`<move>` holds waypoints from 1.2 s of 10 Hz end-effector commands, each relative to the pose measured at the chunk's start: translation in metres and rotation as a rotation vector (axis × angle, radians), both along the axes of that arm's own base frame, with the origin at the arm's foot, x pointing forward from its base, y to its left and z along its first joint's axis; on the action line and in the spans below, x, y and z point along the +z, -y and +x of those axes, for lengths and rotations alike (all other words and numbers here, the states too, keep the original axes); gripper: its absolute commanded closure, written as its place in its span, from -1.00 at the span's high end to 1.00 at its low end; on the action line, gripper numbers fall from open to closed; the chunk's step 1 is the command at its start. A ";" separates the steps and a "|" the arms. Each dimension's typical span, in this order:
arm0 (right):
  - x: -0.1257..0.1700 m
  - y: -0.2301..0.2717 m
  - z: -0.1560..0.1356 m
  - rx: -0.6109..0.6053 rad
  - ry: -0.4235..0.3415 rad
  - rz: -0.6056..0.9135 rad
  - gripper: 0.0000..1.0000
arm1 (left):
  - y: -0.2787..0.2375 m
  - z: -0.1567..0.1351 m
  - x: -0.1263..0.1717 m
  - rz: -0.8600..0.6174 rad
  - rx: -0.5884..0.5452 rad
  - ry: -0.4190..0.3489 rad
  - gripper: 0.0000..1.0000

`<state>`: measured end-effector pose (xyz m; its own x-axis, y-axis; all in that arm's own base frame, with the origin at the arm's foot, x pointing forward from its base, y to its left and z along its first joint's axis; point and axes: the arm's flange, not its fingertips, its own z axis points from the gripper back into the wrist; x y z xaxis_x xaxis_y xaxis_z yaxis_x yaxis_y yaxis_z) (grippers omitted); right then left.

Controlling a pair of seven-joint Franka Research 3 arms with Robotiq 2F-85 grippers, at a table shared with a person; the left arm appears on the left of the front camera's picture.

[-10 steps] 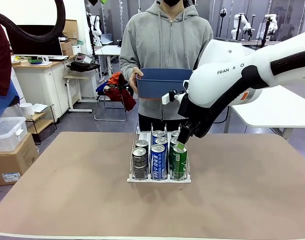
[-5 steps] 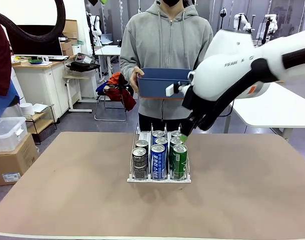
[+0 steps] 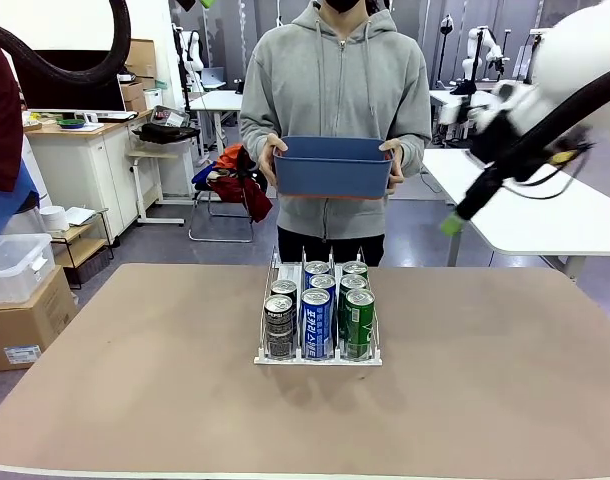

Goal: Fill the beverage cans into the dispenser.
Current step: Pick up the Pepsi coke handed by the human.

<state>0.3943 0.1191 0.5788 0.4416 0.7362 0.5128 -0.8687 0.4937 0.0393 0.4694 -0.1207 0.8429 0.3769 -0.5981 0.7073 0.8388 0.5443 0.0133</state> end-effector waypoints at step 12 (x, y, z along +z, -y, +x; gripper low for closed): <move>0.179 0.092 -0.010 -0.001 0.117 0.109 1.00 | -0.001 0.000 0.003 0.000 -0.006 -0.004 1.00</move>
